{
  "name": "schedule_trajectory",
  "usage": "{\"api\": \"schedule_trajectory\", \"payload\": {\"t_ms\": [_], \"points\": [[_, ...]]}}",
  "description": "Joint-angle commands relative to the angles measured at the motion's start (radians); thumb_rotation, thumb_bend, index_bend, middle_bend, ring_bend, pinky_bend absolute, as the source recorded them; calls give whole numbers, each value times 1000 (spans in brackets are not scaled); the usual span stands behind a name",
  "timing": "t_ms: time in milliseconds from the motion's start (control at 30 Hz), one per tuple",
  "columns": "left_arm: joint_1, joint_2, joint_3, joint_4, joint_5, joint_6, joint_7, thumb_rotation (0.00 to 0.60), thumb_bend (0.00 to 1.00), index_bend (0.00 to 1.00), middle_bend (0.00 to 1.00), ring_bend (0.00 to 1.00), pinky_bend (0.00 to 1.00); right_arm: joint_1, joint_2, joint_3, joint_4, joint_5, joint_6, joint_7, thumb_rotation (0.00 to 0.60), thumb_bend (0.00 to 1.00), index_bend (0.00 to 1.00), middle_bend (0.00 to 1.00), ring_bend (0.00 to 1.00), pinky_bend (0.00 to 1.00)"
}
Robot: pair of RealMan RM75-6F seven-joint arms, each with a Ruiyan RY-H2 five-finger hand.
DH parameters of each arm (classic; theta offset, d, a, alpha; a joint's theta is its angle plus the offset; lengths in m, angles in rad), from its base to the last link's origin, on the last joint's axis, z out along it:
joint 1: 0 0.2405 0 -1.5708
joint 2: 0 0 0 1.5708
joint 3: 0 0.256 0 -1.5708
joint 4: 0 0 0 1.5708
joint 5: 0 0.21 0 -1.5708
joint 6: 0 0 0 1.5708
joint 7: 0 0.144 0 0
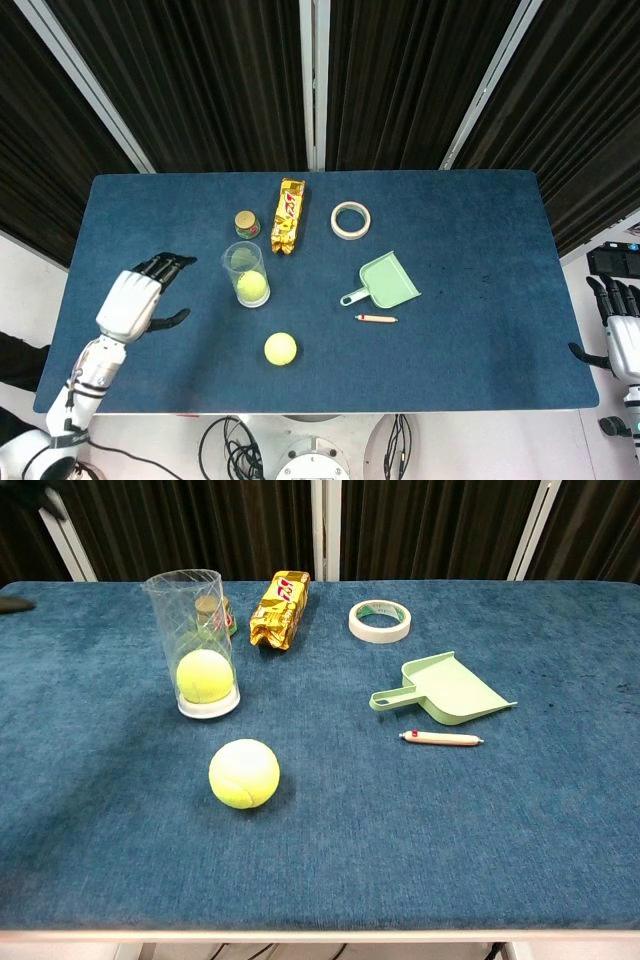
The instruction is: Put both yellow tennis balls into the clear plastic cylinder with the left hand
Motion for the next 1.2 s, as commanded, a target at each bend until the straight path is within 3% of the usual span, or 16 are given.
{"api": "schedule_trajectory", "payload": {"t_ms": [33,200,333,600,800,967,1200], "points": [[56,14,71,24,72,47,-35,600,180,279,323,266,506,0,-1,0,-2,1,-1,-5,600,85,0,0,0,0],[71,-11,130,54,100,-3,-90,600,180,363,365,303,537,3,-3,-2,-8,2,-8,-19,600,85,0,0,0,0],[45,-61,153,108,140,-64,-131,600,180,365,363,306,542,5,-5,-4,-10,4,-15,-24,600,85,0,0,0,0],[-38,-201,117,193,171,-160,-167,600,178,250,263,249,482,11,-7,-5,3,13,-37,-13,600,85,0,0,0,0],[-93,-288,91,217,175,-218,-156,600,179,226,251,243,470,12,-7,-3,18,17,-44,8,600,85,0,0,0,0],[-127,-349,73,274,173,-244,-140,600,175,208,215,166,375,11,-7,-5,22,16,-47,19,600,85,0,0,0,0],[-145,-375,93,310,164,-272,-163,600,169,126,173,134,334,13,-7,-4,28,19,-54,26,600,85,0,0,0,0]]}}
